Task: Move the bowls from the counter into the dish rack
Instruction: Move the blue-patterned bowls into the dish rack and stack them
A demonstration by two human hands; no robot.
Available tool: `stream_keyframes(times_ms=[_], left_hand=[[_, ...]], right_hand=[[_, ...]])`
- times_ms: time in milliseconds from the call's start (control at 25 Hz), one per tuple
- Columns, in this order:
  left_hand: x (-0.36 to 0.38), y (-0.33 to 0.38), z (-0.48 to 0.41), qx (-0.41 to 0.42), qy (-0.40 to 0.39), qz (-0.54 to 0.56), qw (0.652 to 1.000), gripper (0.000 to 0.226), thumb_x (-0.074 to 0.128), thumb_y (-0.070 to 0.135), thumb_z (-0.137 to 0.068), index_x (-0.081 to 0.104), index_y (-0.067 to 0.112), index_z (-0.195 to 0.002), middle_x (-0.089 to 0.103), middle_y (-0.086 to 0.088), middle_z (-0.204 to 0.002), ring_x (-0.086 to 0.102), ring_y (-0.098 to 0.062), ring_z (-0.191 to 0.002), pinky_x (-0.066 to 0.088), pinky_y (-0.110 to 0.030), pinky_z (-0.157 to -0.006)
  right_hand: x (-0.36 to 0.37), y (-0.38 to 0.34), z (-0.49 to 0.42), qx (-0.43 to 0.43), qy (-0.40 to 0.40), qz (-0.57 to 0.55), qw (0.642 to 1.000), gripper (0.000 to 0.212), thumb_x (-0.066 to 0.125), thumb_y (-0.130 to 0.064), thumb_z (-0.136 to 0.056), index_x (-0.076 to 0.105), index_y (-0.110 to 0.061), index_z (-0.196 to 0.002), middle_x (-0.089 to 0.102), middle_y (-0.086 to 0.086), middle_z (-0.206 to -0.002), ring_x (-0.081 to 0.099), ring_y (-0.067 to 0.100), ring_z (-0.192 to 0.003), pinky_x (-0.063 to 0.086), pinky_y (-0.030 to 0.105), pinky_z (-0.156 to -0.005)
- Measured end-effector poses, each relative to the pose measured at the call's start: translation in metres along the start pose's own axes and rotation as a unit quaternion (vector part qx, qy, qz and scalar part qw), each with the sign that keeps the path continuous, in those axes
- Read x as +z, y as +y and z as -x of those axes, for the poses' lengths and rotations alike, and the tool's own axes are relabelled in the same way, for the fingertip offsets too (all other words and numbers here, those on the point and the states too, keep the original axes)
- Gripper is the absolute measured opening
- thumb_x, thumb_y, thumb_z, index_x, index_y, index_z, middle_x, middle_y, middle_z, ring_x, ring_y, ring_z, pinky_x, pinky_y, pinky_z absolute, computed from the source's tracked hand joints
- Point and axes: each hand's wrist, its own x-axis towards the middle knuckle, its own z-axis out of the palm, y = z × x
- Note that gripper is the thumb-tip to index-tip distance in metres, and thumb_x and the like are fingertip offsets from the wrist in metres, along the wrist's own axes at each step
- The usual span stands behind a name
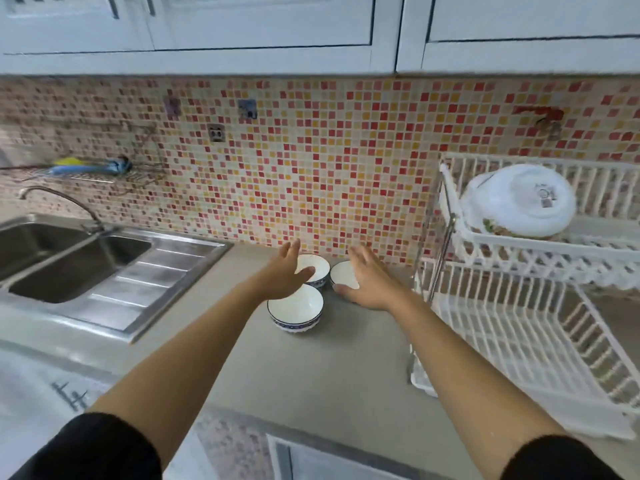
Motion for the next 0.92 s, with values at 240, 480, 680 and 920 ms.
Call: stream_keyframes(times_ms=[240,480,680,920], left_hand=[[0.070,-0.076,-0.019,-0.091,-0.084,-0.003,0.992,0.075,0.040,0.039,-0.098,0.002,0.003,-0.152,0.008,-0.019,-0.159,0.017,-0.040,-0.145,0.018,-0.044,-0.119],[0.116,-0.126,-0.069,-0.176,-0.096,0.020,0.979,0.074,0.035,0.040,-0.099,-0.003,0.004,-0.152,0.003,-0.021,-0.159,0.010,-0.039,-0.147,0.012,-0.043,-0.119],[0.138,-0.152,-0.116,-0.239,-0.079,0.085,0.964,0.075,0.035,0.040,-0.099,-0.007,0.008,-0.152,0.004,-0.018,-0.160,0.018,-0.042,-0.144,0.018,-0.046,-0.117],[0.155,-0.155,-0.129,-0.247,-0.085,0.057,0.964,0.070,0.033,0.006,-0.096,-0.009,0.005,-0.151,0.024,-0.019,-0.151,0.046,-0.040,-0.126,0.038,-0.042,-0.102]], right_hand=[[0.090,0.011,-0.038,0.080,-0.062,-0.022,0.995,0.087,0.041,-0.059,-0.089,0.005,-0.008,-0.151,-0.015,0.016,-0.158,-0.001,0.031,-0.148,0.013,0.045,-0.119],[0.152,0.025,-0.104,0.127,-0.077,-0.067,0.987,0.086,0.038,-0.060,-0.089,0.007,-0.008,-0.150,-0.001,0.016,-0.159,0.009,0.030,-0.147,0.020,0.042,-0.116],[0.191,0.039,-0.155,0.158,-0.102,-0.125,0.974,0.088,0.038,-0.057,-0.091,-0.003,-0.007,-0.150,0.003,0.014,-0.160,0.008,0.028,-0.147,0.015,0.040,-0.117],[0.216,0.039,-0.180,0.229,-0.109,-0.179,0.951,0.038,0.042,-0.009,-0.094,0.033,0.003,-0.129,0.049,0.023,-0.132,0.052,0.035,-0.117,0.043,0.035,-0.092]])
